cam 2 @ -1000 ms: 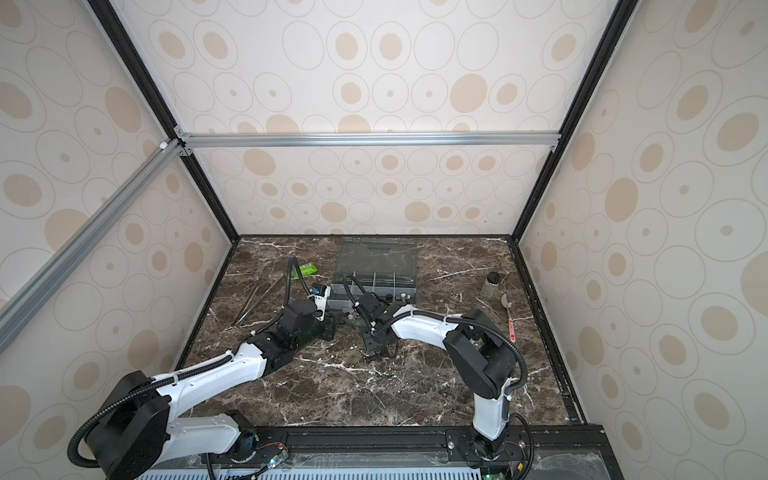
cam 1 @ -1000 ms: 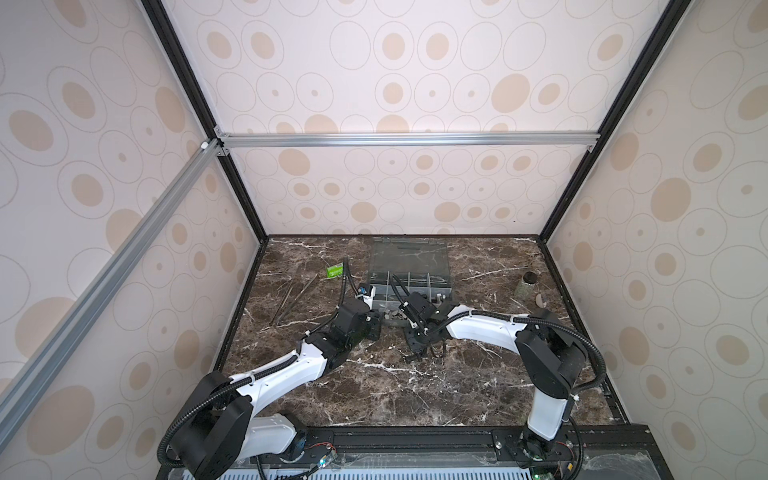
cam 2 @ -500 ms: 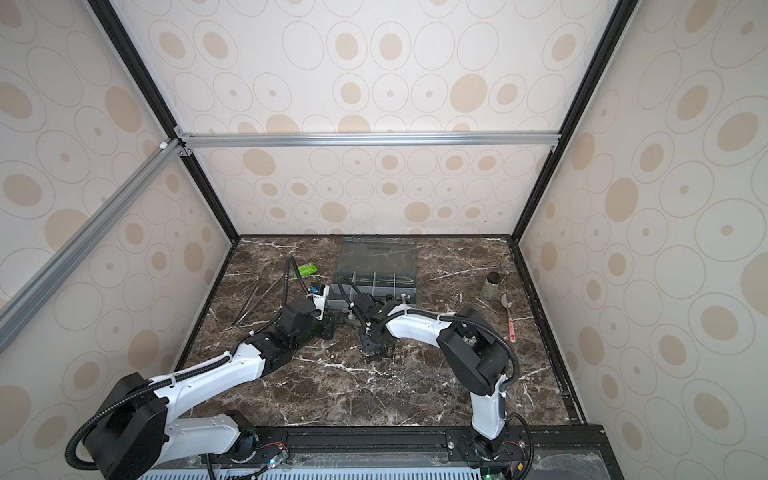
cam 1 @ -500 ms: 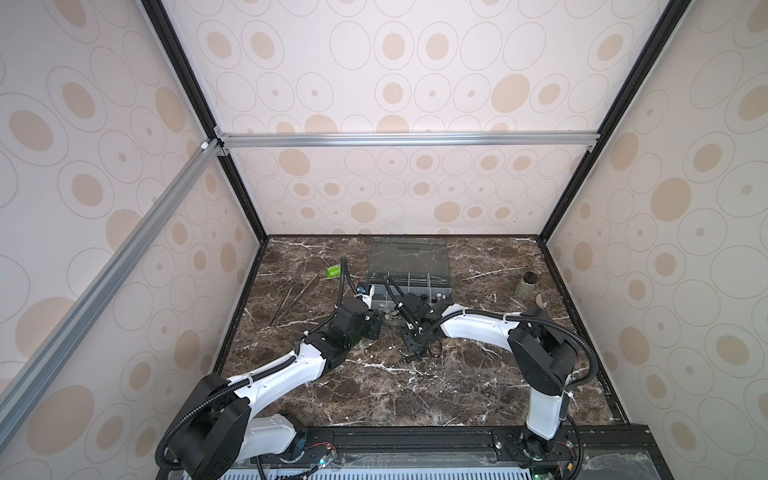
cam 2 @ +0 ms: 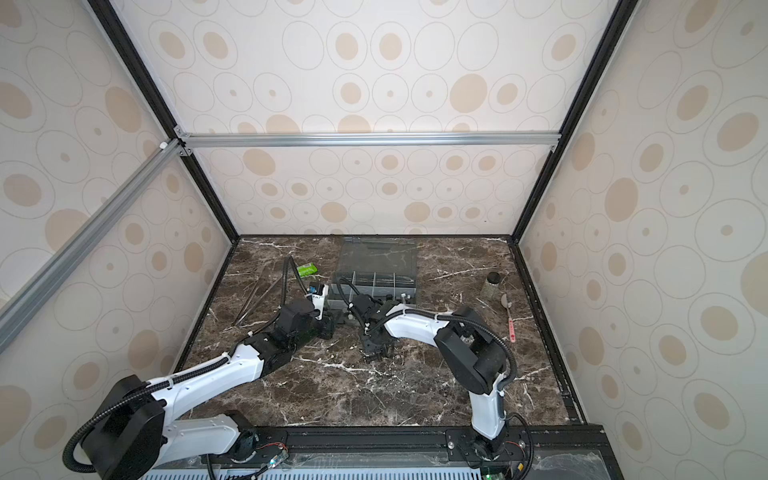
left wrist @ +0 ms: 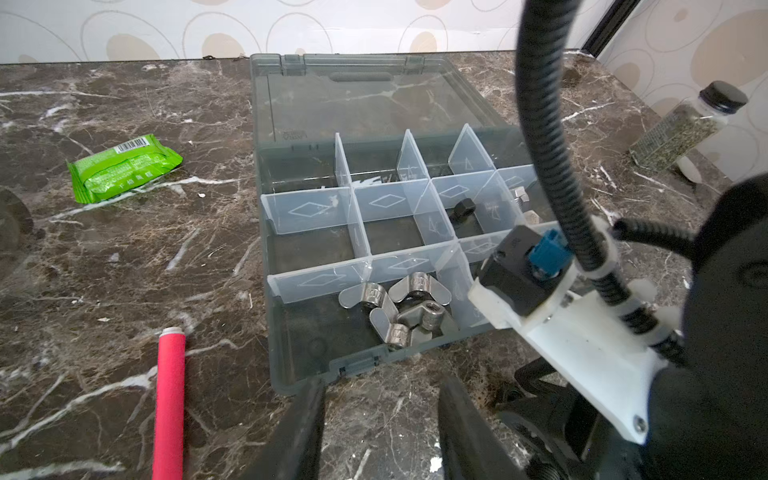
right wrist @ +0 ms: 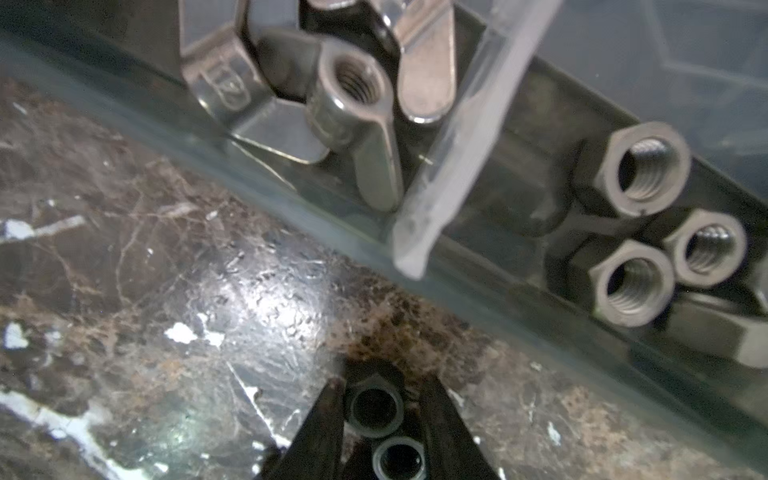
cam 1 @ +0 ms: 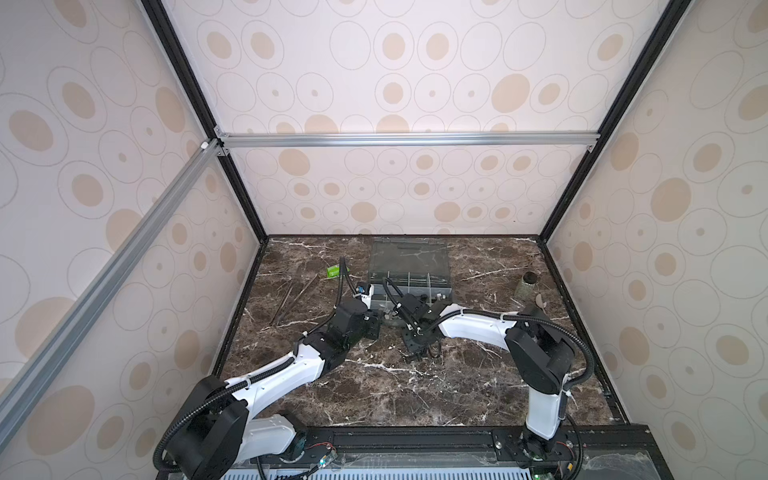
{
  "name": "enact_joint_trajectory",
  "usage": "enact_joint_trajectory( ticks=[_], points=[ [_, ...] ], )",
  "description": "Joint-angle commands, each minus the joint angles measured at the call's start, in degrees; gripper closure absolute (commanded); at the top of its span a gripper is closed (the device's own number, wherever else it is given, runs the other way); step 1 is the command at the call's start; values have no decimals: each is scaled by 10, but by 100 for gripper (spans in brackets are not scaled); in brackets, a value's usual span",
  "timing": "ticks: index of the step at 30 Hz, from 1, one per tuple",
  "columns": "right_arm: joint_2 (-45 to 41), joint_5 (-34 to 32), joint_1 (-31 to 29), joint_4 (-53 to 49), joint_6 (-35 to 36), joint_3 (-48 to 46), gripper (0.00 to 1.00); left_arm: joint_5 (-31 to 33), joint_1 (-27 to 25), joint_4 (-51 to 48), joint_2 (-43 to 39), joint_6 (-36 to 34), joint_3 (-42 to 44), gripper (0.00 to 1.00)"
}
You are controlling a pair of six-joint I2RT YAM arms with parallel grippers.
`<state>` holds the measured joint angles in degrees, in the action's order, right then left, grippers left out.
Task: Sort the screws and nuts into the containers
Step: 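Grasp a black nut from the pile with the right gripper, then carry the black nut with the right gripper into the compartment and release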
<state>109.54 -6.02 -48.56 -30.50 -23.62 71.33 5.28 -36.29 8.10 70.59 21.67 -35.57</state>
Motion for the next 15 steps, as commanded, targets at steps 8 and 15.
enact_joint_trajectory(
  ticks=[8,15],
  points=[
    [17,0,-5,-10,4,11,76,5,7,-2,-18,1,4,55],
    [-7,-4,-5,-4,8,9,80,7,8,-3,-20,2,8,55]
  ],
)
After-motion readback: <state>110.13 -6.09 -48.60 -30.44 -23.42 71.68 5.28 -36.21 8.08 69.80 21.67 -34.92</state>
